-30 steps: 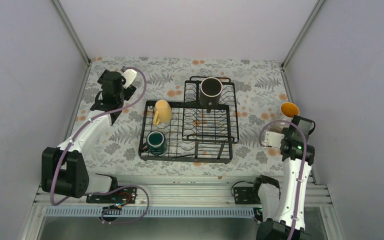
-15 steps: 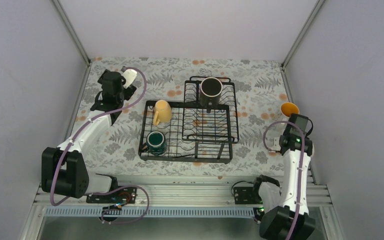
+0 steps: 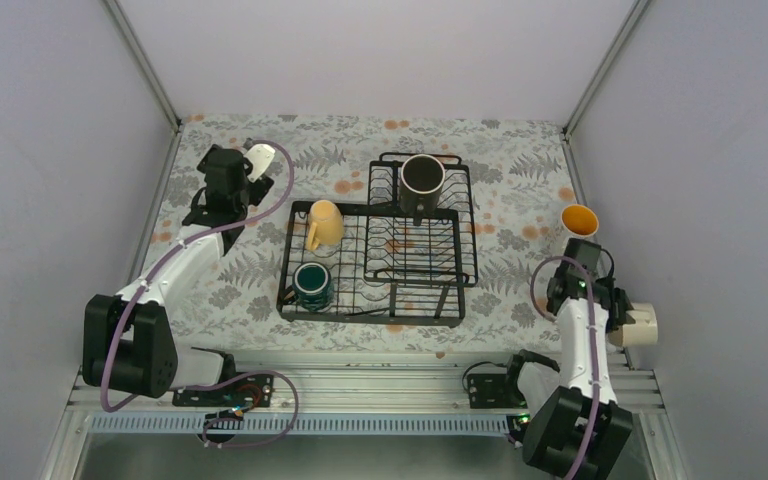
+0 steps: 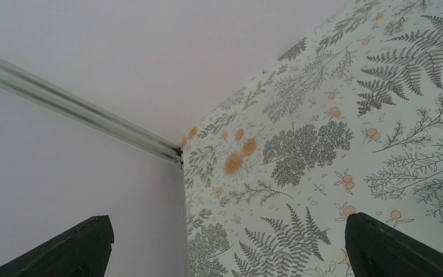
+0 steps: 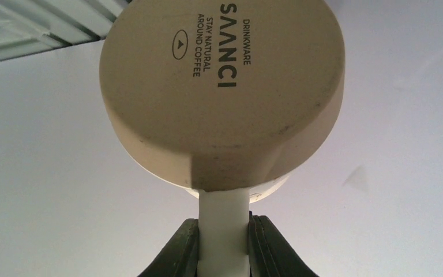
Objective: Unload the cups from the dish rack
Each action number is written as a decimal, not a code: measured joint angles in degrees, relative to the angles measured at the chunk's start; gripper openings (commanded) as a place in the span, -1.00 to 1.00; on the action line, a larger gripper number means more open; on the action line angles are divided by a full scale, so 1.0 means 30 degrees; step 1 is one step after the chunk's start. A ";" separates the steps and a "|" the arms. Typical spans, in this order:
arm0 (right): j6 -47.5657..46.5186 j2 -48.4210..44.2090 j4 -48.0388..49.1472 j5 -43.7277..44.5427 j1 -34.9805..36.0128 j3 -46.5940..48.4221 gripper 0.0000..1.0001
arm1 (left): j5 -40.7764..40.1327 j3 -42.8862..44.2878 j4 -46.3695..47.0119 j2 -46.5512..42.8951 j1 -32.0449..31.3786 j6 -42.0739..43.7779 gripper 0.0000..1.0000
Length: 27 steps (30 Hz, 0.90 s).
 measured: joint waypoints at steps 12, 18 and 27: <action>0.1902 0.3825 0.2441 0.4313 0.1005 -0.1421 -0.92 | 0.0022 -0.0117 0.0940 0.0532 0.0000 0.0000 1.00; 1.2451 0.9457 -0.4058 0.5625 0.2361 -0.0423 -0.92 | 0.0044 -0.0430 0.1311 0.0780 0.0007 0.0007 1.00; 1.6546 1.0091 -0.6717 0.6368 0.3446 -0.0423 -0.92 | 0.0211 -0.0903 0.1865 0.0809 0.0466 0.0073 1.00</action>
